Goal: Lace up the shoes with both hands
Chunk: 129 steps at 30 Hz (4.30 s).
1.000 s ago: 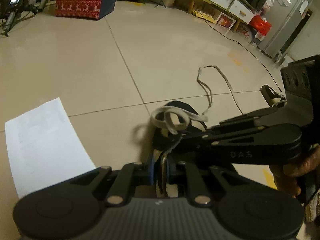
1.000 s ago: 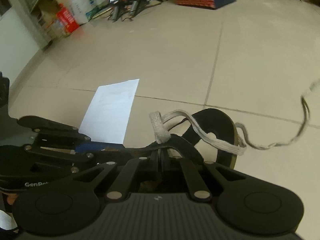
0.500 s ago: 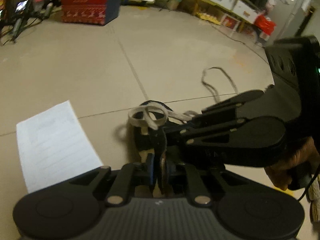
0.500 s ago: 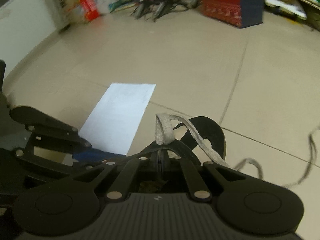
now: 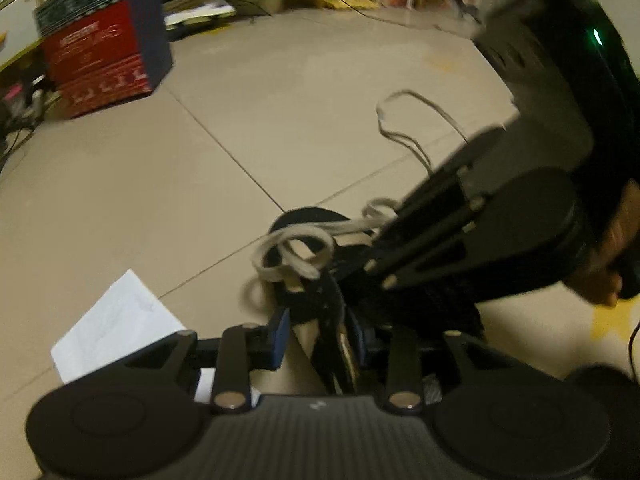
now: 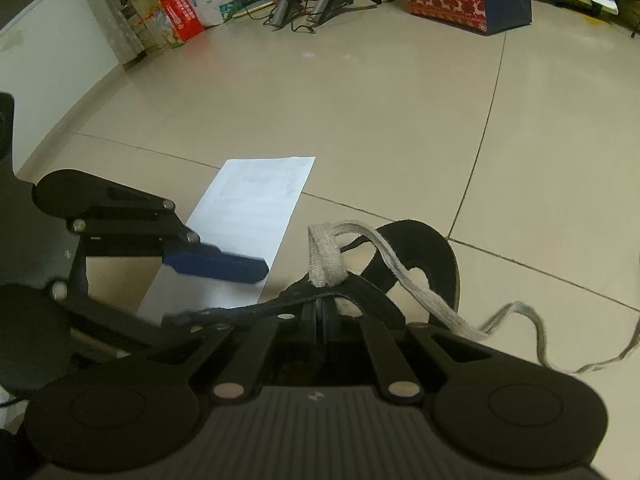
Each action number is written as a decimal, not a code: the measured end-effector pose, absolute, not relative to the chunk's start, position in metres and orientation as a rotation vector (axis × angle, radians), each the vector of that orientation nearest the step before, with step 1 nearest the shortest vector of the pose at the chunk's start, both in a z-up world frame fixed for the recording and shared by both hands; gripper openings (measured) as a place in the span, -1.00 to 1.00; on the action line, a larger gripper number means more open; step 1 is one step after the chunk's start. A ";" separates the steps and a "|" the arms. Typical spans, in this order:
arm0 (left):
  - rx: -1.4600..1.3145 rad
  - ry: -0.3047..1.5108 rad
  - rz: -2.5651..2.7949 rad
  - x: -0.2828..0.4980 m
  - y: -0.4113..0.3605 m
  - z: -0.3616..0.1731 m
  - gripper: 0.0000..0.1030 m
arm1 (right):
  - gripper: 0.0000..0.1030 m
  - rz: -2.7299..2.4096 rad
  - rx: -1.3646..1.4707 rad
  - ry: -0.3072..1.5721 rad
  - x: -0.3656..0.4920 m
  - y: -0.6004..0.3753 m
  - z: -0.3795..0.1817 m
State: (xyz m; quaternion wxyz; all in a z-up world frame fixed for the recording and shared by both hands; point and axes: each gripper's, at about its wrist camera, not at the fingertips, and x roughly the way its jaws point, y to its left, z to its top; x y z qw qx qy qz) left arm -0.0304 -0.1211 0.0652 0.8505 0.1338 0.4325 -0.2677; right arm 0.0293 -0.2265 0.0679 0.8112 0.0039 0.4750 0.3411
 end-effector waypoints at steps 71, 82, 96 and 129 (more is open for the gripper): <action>0.294 0.924 -0.539 -0.023 -0.136 0.040 -0.33 | -0.92 0.615 0.095 1.066 0.026 -0.221 0.061; 0.155 0.968 -0.487 -0.018 -0.123 0.034 -0.55 | -0.93 0.618 0.099 1.011 0.014 -0.230 0.067; 0.138 0.957 -0.453 -0.019 -0.124 0.033 -0.65 | -0.94 0.594 0.058 1.036 -0.001 -0.234 0.085; -0.075 1.015 -0.278 -0.022 -0.094 0.040 -0.71 | -0.96 0.127 0.196 1.075 -0.073 -0.397 0.088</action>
